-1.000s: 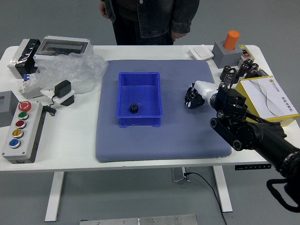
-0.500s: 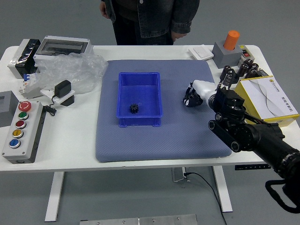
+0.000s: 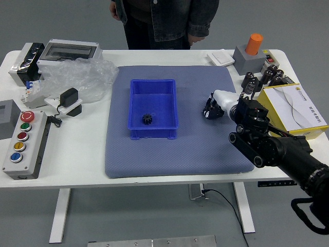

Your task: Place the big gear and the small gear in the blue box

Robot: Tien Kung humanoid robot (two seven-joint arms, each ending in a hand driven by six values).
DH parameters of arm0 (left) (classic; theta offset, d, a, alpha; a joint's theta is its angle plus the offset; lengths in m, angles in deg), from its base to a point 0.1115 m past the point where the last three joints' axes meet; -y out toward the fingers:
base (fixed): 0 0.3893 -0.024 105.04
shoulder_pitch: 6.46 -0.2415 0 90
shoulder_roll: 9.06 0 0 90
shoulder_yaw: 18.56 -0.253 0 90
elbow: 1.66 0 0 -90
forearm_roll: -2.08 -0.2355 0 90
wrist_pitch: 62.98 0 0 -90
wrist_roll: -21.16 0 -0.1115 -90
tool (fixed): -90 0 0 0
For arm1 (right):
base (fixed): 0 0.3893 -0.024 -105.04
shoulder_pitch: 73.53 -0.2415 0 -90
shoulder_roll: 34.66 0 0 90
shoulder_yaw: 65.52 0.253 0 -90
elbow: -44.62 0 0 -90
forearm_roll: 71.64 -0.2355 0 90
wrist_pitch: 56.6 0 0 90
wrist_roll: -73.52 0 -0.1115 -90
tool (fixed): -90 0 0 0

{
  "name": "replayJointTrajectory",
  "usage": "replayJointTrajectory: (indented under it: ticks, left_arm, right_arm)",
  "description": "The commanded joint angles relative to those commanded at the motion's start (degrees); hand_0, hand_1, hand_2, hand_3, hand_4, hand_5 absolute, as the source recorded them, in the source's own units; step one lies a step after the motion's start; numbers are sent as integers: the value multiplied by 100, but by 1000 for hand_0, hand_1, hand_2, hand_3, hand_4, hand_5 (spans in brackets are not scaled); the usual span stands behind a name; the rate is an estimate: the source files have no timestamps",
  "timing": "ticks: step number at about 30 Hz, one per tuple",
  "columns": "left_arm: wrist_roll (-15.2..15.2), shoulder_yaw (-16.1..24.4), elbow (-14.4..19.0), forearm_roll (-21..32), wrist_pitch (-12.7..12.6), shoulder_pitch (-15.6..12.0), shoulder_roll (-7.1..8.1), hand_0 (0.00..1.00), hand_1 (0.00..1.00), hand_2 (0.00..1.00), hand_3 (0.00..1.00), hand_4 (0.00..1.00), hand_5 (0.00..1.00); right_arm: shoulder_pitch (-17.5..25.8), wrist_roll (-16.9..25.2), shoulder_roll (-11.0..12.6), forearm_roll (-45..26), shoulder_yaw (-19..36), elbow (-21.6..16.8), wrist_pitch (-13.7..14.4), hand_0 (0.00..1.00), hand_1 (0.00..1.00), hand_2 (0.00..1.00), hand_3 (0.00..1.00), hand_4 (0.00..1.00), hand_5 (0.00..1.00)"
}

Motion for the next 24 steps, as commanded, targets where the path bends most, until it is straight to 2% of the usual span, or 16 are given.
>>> replayJointTrajectory:
  ticks: [5,6,11,12,24]
  left_arm:
    - [1,4,0,-5,1,-1,-4,730,679,707,704,453,16]
    - [2,5,0,-7,1,-1,-5,730,680,707,704,452,17]
    - [2,7,0,-7,1,-2,-4,730,680,707,704,452,17]
    - [2,8,0,-7,1,-2,-4,730,680,711,704,452,19]
    - [3,13,0,-18,1,-5,5,730,679,711,708,450,21]
  right_arm:
    - [4,-38,-3,-12,-9,-11,41,689,593,673,696,571,273]
    - [5,-29,-3,-12,-10,-15,86,701,553,619,674,548,272]
    - [2,79,11,1,20,-59,302,701,553,619,674,548,272]
    - [0,96,14,5,29,-70,328,703,526,577,636,532,270]
    - [-9,186,62,22,119,-181,455,710,524,568,628,504,237]
